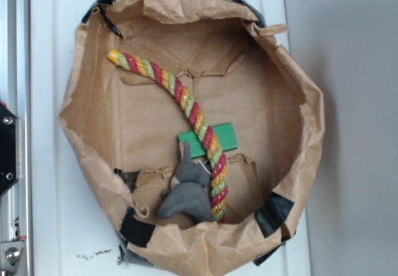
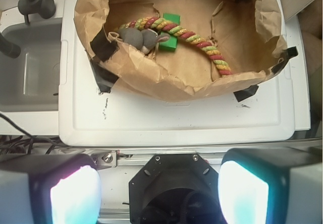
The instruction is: Grab the multicolored rope.
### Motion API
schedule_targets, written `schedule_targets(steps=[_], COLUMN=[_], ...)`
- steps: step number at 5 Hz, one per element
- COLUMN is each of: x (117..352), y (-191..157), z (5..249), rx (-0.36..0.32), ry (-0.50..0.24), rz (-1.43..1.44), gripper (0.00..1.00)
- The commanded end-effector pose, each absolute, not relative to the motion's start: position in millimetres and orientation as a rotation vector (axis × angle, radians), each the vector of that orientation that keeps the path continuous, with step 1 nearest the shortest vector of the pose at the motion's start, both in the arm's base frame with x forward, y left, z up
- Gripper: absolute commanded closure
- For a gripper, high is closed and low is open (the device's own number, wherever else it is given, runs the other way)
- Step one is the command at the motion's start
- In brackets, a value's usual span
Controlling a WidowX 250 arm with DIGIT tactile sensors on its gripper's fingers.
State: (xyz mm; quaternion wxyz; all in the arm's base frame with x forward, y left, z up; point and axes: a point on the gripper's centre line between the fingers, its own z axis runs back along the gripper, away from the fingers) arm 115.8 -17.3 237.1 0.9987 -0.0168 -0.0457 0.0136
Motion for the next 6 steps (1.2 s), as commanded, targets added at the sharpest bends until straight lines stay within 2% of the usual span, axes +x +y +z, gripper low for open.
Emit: schedule_targets(steps=[1, 2, 3, 4, 5, 6], x=[115.8, 157.4, 195.3, 227.4, 261.5, 280.5], y=[-17.3, -42.0, -60.0, -63.6, -40.0, 3.0], z=[237.1, 237.4, 230.2, 223.3, 203.2, 187.1], rx=[-0.034, -0.053, -0.039, -0.023, -0.001, 0.003], ry=[-0.091, -0.145, -0.165, -0.186, -0.195, -0.177], rz=[0.027, 0.037, 0.048, 0.064, 0.023, 0.062], gripper=[0.0, 0.0, 0.0, 0.0, 0.0, 0.0])
